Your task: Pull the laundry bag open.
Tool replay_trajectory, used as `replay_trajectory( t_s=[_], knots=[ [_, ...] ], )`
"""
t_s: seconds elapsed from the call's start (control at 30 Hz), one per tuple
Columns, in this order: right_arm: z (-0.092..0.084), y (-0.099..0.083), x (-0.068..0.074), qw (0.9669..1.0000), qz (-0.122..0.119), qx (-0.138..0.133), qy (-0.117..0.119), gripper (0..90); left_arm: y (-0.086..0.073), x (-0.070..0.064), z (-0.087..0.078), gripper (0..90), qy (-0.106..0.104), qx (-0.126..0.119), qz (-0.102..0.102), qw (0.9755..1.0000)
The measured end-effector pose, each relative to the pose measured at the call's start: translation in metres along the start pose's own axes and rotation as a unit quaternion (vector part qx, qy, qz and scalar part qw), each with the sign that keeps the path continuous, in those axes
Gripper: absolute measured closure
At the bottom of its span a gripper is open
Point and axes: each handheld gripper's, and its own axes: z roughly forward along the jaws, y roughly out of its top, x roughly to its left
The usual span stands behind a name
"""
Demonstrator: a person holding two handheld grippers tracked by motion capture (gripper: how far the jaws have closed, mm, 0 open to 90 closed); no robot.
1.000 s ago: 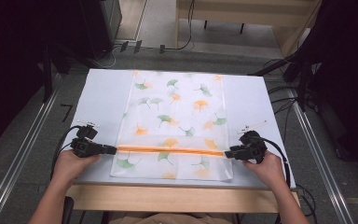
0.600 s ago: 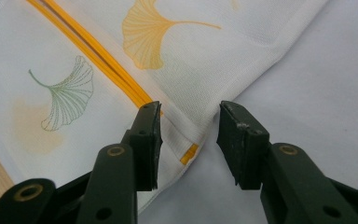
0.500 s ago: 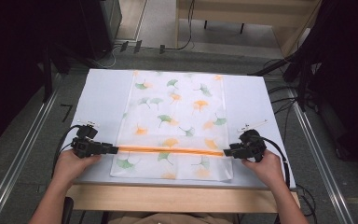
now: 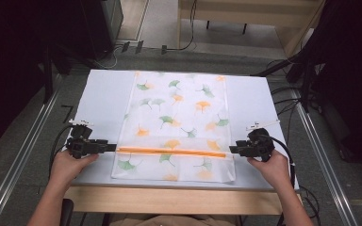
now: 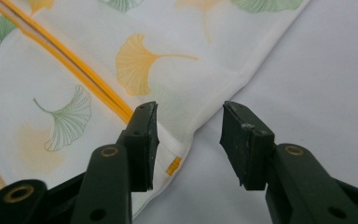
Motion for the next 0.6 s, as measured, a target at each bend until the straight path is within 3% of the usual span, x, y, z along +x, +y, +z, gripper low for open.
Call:
replay_trajectory(
  t_s=[0.17,0.37,0.6],
  knots=[
    [-0.01,-0.002,-0.006,0.9994,0.007,-0.033,-0.012,53.4,0.002,0.005,-0.007,39.8,0.012,-0.024,-0.003,0.9996],
    [-0.016,-0.008,-0.016,0.9982,0.009,-0.052,-0.029,48.4,0.003,0.008,-0.014,38.4,0.042,-0.04,0.012,0.9982],
    [-0.023,-0.012,-0.029,0.9954,0.034,-0.075,-0.05,46.6,0.002,0.016,-0.018,36.6,0.058,-0.058,0.013,0.9966]
  ],
)
